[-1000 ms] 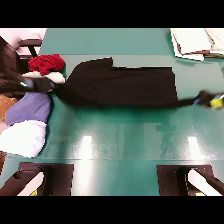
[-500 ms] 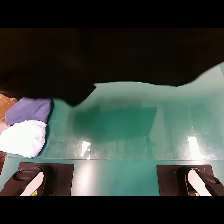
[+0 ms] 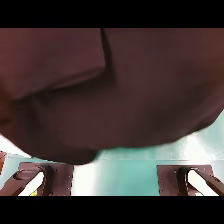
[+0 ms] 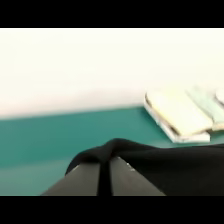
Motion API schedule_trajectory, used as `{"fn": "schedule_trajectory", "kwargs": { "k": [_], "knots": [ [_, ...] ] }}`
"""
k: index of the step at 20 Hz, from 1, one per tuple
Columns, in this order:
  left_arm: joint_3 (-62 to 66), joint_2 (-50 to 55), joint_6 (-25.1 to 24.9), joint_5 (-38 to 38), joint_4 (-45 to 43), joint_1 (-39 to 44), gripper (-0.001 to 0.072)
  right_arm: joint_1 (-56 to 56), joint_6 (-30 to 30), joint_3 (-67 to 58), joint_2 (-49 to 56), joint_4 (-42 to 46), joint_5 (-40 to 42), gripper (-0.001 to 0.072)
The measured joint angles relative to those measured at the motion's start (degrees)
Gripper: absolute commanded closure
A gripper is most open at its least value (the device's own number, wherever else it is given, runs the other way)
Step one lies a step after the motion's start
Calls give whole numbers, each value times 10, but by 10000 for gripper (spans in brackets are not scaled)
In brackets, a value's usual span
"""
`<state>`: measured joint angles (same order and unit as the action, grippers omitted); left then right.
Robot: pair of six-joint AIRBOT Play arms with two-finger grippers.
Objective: Fold the shirts.
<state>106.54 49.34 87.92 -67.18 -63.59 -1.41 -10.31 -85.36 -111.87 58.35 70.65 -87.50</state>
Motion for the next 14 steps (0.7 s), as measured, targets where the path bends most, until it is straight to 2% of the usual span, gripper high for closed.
{"fn": "schedule_trajectory", "kwargs": {
  "k": [4,8,14],
  "knots": [
    [-128,81,-8,-30,-2,0,683,58,-5,97,97,42,-12,697],
    [-210,205,-34,-9,0,0,682,88,-7,154,218,63,1,697],
    [-167,381,-69,95,10,0,682,90,-7,55,381,55,42,697]
  ]
}}
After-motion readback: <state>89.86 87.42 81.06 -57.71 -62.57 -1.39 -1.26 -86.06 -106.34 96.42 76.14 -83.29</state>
